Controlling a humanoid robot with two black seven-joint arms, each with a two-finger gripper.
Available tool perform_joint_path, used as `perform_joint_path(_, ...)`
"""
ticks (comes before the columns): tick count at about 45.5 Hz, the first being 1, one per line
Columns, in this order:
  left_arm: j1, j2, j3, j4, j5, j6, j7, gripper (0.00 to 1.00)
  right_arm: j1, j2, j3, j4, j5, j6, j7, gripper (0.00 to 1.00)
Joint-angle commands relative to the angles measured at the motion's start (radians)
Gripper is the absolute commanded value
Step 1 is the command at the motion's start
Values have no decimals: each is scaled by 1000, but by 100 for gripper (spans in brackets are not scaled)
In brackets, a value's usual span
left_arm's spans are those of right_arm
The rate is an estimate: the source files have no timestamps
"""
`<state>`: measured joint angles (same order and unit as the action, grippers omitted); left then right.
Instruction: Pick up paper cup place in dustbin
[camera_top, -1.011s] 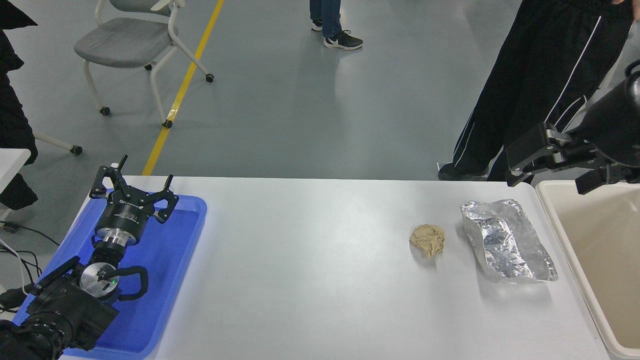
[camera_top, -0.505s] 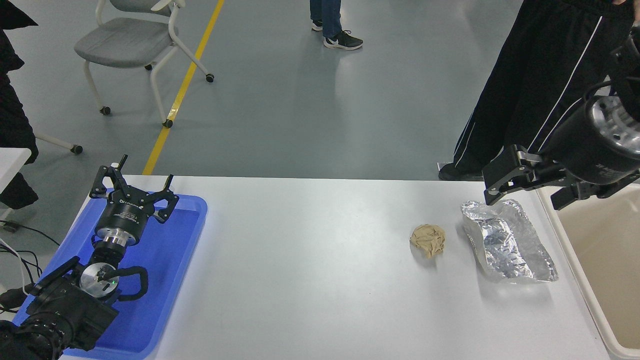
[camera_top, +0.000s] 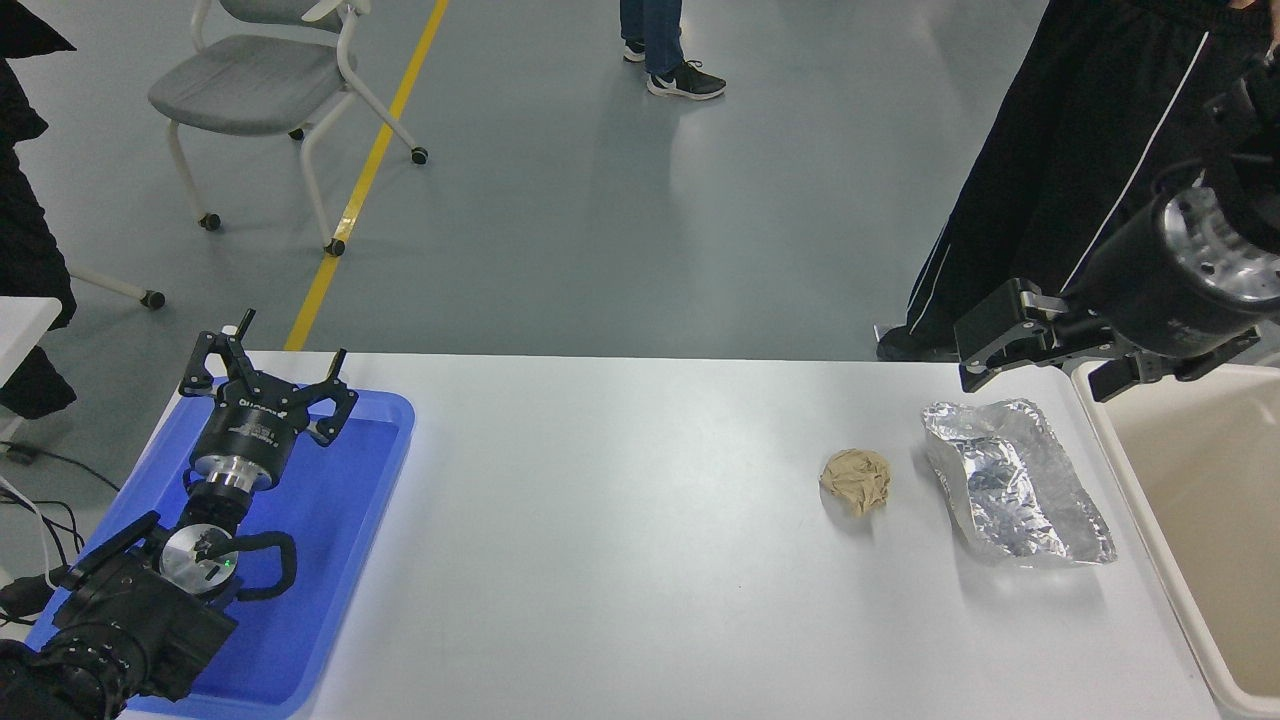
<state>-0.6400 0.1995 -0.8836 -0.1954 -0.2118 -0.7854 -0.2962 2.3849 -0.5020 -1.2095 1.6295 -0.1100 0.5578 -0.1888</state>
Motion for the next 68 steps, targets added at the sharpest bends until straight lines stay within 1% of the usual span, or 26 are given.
perform_joint_path(1,0,0,0,1,0,0,0,100,-206,-6,28,-97,-14,-113,0,100)
perform_joint_path(8,0,0,0,1,0,0,0,100,-331,-10,71,-191,-57,-150,2,100)
perform_joint_path(15,0,0,0,-2,0,0,0,100,-461,-16,119,-282,-69,-174,3,100)
perform_joint_path(20,0,0,0,1,0,0,0,100,-590,-16,182,-370,-111,-191,3,100)
perform_joint_path(23,0,0,0,-2,0,0,0,100,-631,-18,229,-385,-128,-194,3,100)
perform_joint_path(27,0,0,0,1,0,0,0,100,-624,-30,255,-378,-119,-190,3,100)
perform_joint_path(34,0,0,0,1,0,0,0,100,-541,-66,266,-323,-114,-182,0,100)
perform_joint_path(42,2,0,0,1,0,0,0,100,-487,-75,260,-257,-114,-182,0,100)
perform_joint_path(49,0,0,0,1,0,0,0,100,-311,-99,187,-85,-122,-173,-3,100)
perform_joint_path(55,2,0,0,1,0,0,0,100,-106,-96,102,24,-122,-98,-3,100)
perform_joint_path(63,2,0,0,1,0,0,0,100,95,-87,93,38,-119,56,-1,100)
perform_joint_path(68,2,0,0,1,0,0,0,100,192,-79,93,56,-119,122,-1,100)
